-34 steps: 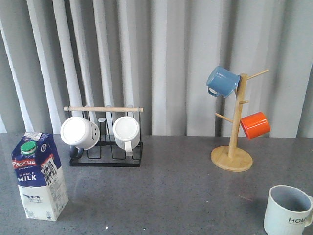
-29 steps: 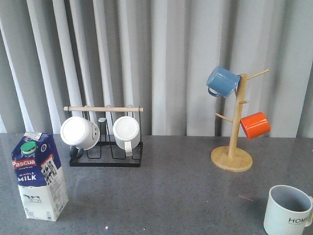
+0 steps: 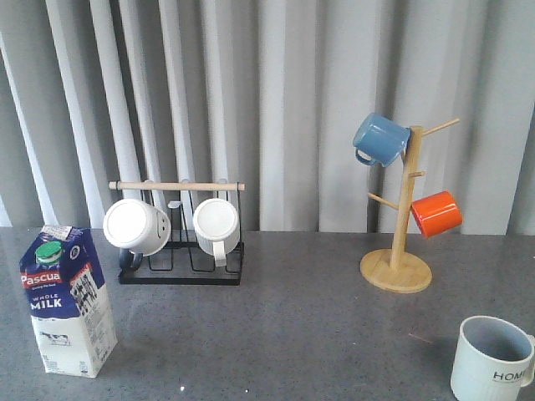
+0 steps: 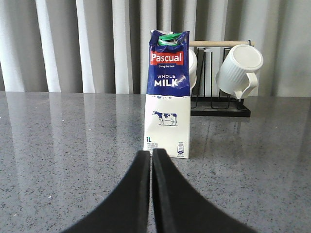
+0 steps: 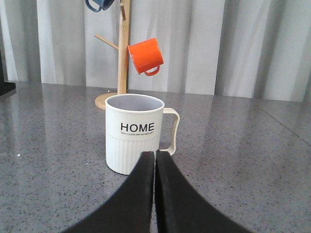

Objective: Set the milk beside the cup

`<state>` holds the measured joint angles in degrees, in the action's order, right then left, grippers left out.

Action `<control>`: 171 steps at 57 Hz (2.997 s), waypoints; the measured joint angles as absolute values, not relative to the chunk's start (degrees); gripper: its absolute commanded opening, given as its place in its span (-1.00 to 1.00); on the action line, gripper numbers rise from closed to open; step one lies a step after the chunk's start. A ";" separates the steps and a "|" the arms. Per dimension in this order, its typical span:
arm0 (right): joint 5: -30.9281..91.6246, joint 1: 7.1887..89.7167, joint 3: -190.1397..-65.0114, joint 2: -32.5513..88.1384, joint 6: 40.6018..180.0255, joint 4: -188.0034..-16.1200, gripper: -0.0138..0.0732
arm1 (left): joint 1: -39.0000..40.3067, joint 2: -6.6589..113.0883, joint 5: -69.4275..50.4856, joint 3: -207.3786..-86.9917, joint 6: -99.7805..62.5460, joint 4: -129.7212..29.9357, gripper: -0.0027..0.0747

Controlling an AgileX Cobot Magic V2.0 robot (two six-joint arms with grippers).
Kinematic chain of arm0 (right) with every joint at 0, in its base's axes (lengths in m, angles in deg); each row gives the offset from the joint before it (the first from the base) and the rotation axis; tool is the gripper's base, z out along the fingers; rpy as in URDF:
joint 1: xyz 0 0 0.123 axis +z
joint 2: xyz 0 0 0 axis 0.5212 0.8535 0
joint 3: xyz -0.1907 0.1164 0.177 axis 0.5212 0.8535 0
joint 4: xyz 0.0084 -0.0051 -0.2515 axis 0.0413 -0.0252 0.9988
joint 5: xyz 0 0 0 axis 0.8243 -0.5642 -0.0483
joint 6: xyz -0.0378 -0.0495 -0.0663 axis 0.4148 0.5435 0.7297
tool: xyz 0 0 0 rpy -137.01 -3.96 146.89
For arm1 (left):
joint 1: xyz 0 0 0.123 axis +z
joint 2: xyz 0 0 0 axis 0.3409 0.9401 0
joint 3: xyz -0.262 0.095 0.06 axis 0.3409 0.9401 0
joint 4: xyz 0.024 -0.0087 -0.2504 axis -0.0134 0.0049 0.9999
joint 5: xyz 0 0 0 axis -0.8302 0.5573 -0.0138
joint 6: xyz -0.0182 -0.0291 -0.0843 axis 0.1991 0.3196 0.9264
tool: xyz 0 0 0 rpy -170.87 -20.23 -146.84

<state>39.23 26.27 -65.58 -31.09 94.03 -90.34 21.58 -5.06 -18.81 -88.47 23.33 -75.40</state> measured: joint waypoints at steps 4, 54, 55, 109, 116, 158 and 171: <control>39.24 26.27 -65.58 -31.09 94.03 -90.34 -0.69 | 21.58 -5.06 -18.81 -88.47 23.33 -75.40 -0.95; 52.12 26.67 -99.36 3.63 87.73 -87.98 -0.69 | 19.02 24.72 -22.30 -121.56 15.42 -76.06 -0.95; 51.71 26.67 -100.05 4.65 87.65 -88.11 -0.69 | 18.74 25.86 -22.30 -122.11 15.37 -76.06 -0.95; 34.67 28.95 -101.81 11.35 89.33 -87.02 0.58 | 15.94 38.27 -21.32 -123.58 18.36 -76.06 0.42; 35.61 28.95 -101.81 11.35 89.33 -87.02 0.57 | 15.94 38.27 -21.32 -123.58 18.41 -76.06 0.41; 63.56 15.46 -85.20 27.71 92.05 -79.58 0.57 | 15.94 38.27 -21.32 -123.58 18.41 -76.06 0.41; 74.00 9.93 -83.77 36.41 91.71 -75.76 0.57 | 15.94 38.27 -21.32 -123.58 18.41 -76.06 0.41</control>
